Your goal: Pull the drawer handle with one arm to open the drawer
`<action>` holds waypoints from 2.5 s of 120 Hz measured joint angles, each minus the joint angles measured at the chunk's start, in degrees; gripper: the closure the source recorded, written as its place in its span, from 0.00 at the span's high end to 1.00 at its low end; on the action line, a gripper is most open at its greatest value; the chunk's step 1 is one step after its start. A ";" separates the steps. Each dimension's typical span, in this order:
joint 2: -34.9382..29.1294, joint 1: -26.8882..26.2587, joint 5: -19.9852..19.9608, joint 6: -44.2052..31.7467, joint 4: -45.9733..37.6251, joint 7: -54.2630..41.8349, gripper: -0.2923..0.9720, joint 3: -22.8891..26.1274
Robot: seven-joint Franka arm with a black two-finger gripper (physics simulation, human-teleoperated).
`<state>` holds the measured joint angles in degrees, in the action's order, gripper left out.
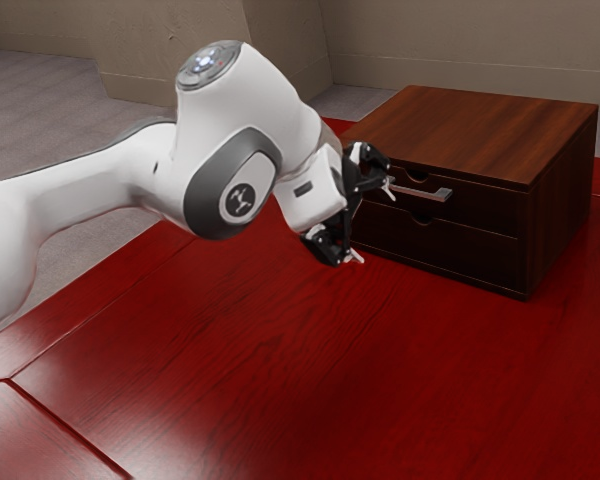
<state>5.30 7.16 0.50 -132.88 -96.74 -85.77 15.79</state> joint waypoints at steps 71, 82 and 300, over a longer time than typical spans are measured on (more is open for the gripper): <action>11.10 0.60 -0.16 0.79 10.31 -4.60 0.77 -1.88; 12.13 0.58 -0.10 0.96 11.07 -4.99 0.77 -1.88; 27.10 -2.15 -0.24 5.36 29.89 -7.42 0.67 -6.22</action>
<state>32.40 5.02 0.26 -127.52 -66.85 -93.20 9.57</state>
